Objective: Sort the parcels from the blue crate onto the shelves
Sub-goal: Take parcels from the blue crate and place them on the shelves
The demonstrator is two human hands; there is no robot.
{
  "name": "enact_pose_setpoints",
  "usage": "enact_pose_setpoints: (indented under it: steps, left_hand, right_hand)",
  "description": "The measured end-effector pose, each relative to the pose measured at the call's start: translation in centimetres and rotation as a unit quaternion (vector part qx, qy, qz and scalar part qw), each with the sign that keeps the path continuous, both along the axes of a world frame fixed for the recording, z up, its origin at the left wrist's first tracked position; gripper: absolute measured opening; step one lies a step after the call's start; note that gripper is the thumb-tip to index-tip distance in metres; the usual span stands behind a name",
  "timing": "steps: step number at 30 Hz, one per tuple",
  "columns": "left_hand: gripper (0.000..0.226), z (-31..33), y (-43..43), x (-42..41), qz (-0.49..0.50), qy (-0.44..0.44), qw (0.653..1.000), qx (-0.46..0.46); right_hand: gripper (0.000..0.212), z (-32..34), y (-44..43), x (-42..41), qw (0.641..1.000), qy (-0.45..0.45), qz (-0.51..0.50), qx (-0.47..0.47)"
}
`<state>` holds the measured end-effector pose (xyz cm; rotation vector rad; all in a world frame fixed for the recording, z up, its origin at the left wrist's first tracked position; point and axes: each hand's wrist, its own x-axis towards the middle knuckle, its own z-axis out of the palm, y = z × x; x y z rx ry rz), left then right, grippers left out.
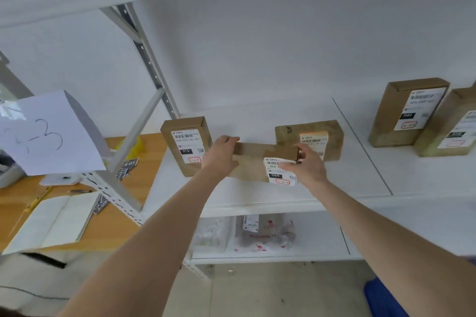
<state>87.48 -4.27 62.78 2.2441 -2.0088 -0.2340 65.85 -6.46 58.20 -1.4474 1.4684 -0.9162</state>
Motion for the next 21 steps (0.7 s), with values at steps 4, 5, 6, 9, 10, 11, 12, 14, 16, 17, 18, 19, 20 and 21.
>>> enact_pose_setpoints:
  steps: [4, 5, 6, 9, 10, 11, 12, 14, 16, 17, 18, 19, 20, 21]
  left_hand:
    - [0.065, -1.5, -0.5, 0.9, -0.057, -0.003, 0.998, 0.008]
    - [0.063, -1.9, -0.5, 0.9, -0.065, -0.008, 0.998, 0.010]
    - [0.060, -2.2, -0.5, 1.0, -0.071, -0.020, 0.997, 0.010]
    - [0.052, -2.7, -0.1, 1.3, -0.093, -0.067, 0.993, 0.008]
    - [0.052, -2.8, 0.0, 1.4, -0.100, -0.075, 0.992, 0.012]
    - [0.053, -2.8, 0.1, 1.6, -0.104, -0.082, 0.991, 0.017]
    - [0.053, -2.8, 0.3, 1.8, -0.107, -0.084, 0.991, 0.019]
    - [0.054, -3.1, 0.6, 1.9, -0.107, -0.070, 0.992, 0.011]
    - [0.054, -3.5, 1.1, 1.9, -0.100, -0.046, 0.994, -0.001]
    - [0.053, -3.7, 1.3, 1.8, -0.098, -0.044, 0.994, -0.009]
    - [0.052, -3.9, 1.5, 1.7, -0.098, -0.053, 0.994, -0.019]
    - [0.052, -4.1, 1.8, 1.6, -0.101, -0.070, 0.992, -0.032]
    - [0.051, -4.2, 2.1, 1.5, -0.103, -0.090, 0.990, -0.047]
    - [0.051, -4.4, 2.5, 1.4, -0.104, -0.107, 0.987, -0.060]
  right_hand:
    - [0.045, -0.9, 0.4, 1.6, 1.000, 0.012, 0.016, 0.008]
    - [0.045, -1.2, 0.4, 2.0, 1.000, 0.015, 0.024, 0.011]
    - [0.046, -1.3, 0.5, 2.4, 0.999, 0.016, 0.031, 0.011]
    - [0.055, -1.9, 0.5, 2.9, 0.999, 0.019, 0.042, 0.024]
    - [0.057, -2.1, 0.6, 2.9, 0.998, 0.028, 0.046, 0.028]
    - [0.059, -2.2, 0.6, 2.9, 0.998, 0.038, 0.050, 0.025]
    - [0.062, -2.3, 0.6, 3.0, 0.997, 0.050, 0.050, 0.014]
    - [0.065, -2.3, 0.8, 3.1, 0.993, 0.097, 0.052, -0.033]
    - [0.061, -2.2, 1.3, 3.3, 0.976, 0.188, 0.066, -0.087]
    - [0.056, -2.2, 1.5, 3.3, 0.960, 0.242, 0.076, -0.115]
    - [0.051, -2.1, 1.6, 3.3, 0.944, 0.289, 0.085, -0.139]
    - [0.048, -2.1, 1.8, 3.3, 0.930, 0.319, 0.091, -0.160]
    - [0.046, -2.1, 1.9, 3.3, 0.919, 0.339, 0.097, -0.174]
    - [0.044, -2.1, 2.0, 3.3, 0.909, 0.356, 0.104, -0.188]
